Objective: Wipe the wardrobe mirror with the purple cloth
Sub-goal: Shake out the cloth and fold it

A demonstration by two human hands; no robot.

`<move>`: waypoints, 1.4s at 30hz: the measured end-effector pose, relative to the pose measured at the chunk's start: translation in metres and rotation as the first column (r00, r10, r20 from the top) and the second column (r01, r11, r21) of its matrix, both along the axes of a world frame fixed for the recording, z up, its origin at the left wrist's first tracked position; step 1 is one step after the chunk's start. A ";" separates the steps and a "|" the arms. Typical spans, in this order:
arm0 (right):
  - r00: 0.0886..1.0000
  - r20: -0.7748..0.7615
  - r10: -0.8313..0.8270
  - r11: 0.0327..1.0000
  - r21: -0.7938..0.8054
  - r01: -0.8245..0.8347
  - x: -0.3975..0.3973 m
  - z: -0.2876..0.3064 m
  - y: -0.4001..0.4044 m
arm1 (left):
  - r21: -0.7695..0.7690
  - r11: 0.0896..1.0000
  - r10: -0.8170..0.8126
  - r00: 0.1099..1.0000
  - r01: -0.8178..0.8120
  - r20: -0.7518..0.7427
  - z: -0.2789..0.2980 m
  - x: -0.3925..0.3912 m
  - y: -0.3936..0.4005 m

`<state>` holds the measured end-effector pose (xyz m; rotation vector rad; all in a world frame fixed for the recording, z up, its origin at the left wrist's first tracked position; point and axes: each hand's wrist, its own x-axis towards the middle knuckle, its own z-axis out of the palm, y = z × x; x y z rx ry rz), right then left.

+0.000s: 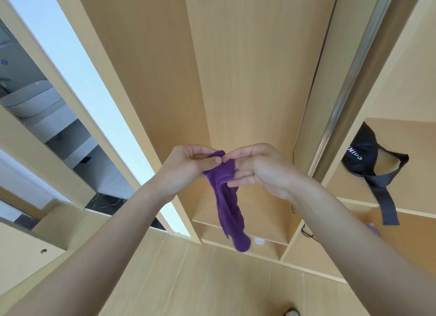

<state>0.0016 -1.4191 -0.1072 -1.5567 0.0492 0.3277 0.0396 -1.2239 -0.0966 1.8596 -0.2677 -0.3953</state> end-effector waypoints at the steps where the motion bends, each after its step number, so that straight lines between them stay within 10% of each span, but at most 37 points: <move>1: 1.000 -0.001 0.020 0.999 0.027 -0.020 -0.001 0.003 -0.001 | 0.014 1.000 -0.020 0.999 0.020 0.036 0.005 -0.003 -0.001; 10: 0.982 0.144 0.121 0.991 0.034 -0.127 -0.007 0.026 -0.007 | 0.239 0.961 -0.225 0.900 0.141 0.373 0.031 -0.006 0.001; 15: 0.945 0.326 0.025 0.914 -0.390 0.110 -0.004 0.017 -0.034 | 0.268 0.947 -0.270 0.895 0.179 0.356 0.045 -0.005 0.009; 19: 0.964 0.095 0.250 0.776 -0.614 -0.141 0.002 -0.008 -0.036 | 0.221 0.964 -0.222 0.905 0.148 0.363 0.048 -0.003 0.017; 42: 0.858 0.455 0.238 0.878 -0.479 0.011 0.023 0.052 -0.032 | 0.533 0.680 -0.614 0.788 0.503 0.039 0.080 -0.031 0.022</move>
